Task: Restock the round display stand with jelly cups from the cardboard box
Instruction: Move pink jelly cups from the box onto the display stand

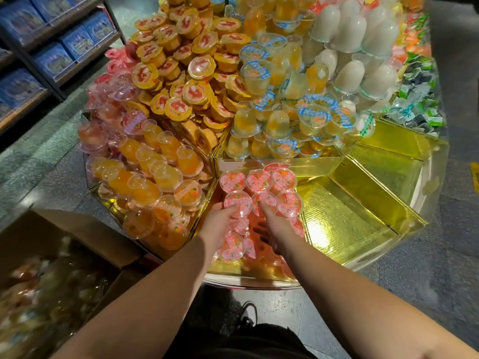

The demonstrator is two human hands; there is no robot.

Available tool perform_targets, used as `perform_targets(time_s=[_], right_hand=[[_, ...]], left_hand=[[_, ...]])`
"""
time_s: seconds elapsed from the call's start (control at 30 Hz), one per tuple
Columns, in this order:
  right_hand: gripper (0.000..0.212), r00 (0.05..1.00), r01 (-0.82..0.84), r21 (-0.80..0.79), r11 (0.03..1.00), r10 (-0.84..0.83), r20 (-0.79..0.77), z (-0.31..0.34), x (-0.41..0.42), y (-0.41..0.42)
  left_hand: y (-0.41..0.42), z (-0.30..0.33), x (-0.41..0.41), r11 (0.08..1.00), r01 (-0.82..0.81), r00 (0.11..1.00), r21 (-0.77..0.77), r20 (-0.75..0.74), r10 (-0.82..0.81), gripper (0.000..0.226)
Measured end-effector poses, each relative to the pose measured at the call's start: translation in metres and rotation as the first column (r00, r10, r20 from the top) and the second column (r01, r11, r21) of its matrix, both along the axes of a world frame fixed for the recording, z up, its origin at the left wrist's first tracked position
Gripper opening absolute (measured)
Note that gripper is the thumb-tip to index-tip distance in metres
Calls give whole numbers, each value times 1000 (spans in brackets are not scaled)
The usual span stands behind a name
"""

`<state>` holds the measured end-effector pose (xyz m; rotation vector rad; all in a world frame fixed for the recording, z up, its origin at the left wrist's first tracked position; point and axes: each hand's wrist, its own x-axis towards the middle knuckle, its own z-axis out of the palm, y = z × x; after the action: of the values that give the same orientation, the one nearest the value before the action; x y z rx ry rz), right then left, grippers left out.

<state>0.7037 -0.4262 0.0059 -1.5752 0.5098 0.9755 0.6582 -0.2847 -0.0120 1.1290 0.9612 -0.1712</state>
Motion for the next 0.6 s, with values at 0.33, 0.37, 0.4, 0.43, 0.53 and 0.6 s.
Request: perform_targets(time_s=[0.33,0.37,0.4,0.43,0.53,0.6], right_hand=[[40,666,-646,-394,654,735,127,20,-56,-22],[38,509,-744,-435,507,852,124,23,-64,-12],[38,336,-805,-478,352,934,122,28,-74,3],[38,182,-829,-514,221,975,126,30,-83,20],[37,-79,-801,-594,77,969,233,34,-114,89],[32,-232,-760,-650,18,926,297,31,-139,139]], left_hand=[[30,42,-68,988,39,999,151,-3,-39,24],[40,43,-81,986,11,1000,164,11,-13,20],[51,45,-94,984,-25,1000,178,20,21,17],[65,45,-108,982,-67,998,179,22,64,15],[114,50,-152,973,-133,991,187,0,135,20],[150,49,-189,946,-142,985,291,-55,165,9]])
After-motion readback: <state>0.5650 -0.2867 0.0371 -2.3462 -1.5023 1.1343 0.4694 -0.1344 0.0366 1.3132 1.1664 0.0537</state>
